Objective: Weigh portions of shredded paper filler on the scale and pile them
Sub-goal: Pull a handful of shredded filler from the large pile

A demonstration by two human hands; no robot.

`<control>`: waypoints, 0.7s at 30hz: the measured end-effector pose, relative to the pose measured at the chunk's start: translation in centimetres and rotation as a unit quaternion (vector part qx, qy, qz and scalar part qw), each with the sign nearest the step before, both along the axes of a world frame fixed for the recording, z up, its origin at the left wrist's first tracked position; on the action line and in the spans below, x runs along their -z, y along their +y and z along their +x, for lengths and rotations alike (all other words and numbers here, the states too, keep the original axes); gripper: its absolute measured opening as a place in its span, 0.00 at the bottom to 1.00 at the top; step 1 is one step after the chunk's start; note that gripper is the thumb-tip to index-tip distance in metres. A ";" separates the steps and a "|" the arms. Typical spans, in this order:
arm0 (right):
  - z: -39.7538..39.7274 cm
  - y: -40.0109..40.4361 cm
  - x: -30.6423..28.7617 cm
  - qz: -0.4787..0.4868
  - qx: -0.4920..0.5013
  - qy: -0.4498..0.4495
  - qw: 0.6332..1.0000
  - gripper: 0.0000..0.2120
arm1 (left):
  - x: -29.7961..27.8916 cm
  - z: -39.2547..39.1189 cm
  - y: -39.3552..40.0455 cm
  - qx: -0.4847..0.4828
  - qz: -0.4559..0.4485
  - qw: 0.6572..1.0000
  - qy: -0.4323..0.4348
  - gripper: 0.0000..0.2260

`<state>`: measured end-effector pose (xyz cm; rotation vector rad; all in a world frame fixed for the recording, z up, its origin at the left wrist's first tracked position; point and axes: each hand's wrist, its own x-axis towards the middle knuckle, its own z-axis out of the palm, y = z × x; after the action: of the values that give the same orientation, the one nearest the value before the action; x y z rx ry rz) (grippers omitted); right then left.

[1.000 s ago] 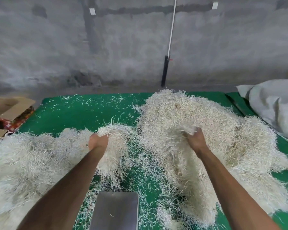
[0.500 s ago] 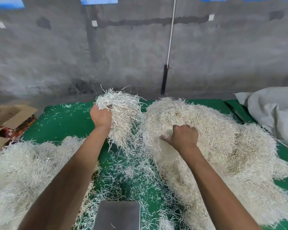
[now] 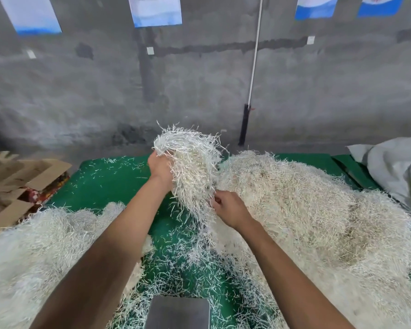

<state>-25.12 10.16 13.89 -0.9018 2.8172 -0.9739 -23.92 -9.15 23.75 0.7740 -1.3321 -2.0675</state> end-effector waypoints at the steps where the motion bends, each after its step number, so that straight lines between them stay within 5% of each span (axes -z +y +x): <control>1: 0.0 0.1 0.6 0.003 0.006 0.009 1.000 0.16 | -0.3 0.3 -0.3 0.009 0.032 0.999 0.009 0.16; 3: 0.0 0.8 1.8 0.037 0.024 0.023 0.999 0.16 | -0.7 0.2 -1.4 0.003 0.066 0.998 0.016 0.18; 6: -0.5 2.6 4.4 0.091 0.094 -0.002 0.991 0.15 | -1.3 0.8 -2.9 -0.046 -0.059 0.992 -0.105 0.22; 7: -0.8 3.3 5.2 0.099 0.124 -0.022 0.987 0.14 | -0.9 1.7 -3.0 -0.041 -0.192 0.960 -0.199 0.21; 8: -1.0 4.0 6.1 0.102 0.154 -0.042 0.982 0.14 | -0.1 2.3 -3.3 -0.024 -0.381 0.876 -0.296 0.19; 9: -1.0 4.6 6.7 0.108 0.180 -0.060 0.976 0.12 | 0.6 2.9 -3.9 -0.011 -0.458 0.814 -0.357 0.18; 12: -1.0 5.7 7.8 0.121 0.242 -0.097 0.958 0.09 | 3.0 3.3 -5.4 0.018 -0.558 0.719 -0.415 0.20; 13: -0.9 5.9 8.0 0.118 0.263 -0.109 0.951 0.08 | 3.7 3.3 -5.7 0.032 -0.554 0.731 -0.397 0.20; 15: -0.9 6.5 8.3 0.103 0.295 -0.134 0.940 0.07 | 4.4 3.7 -5.8 -0.025 -0.308 0.900 -0.306 0.23; 16: -1.0 6.9 8.7 0.088 0.309 -0.149 0.935 0.06 | 4.2 3.9 -5.9 -0.012 -0.257 0.922 -0.290 0.27; 18: -1.4 7.7 9.3 0.050 0.337 -0.184 0.922 0.07 | 3.7 4.5 -5.2 0.017 -0.288 0.910 -0.299 0.30; 21: -1.6 7.8 9.7 -0.045 0.332 -0.207 0.919 0.13 | 4.0 4.6 -4.8 0.013 -0.241 0.925 -0.292 0.22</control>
<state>-26.69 17.92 4.21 0.2929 2.7189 -1.1734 -19.33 -13.92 19.71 1.1872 -2.0729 -1.4552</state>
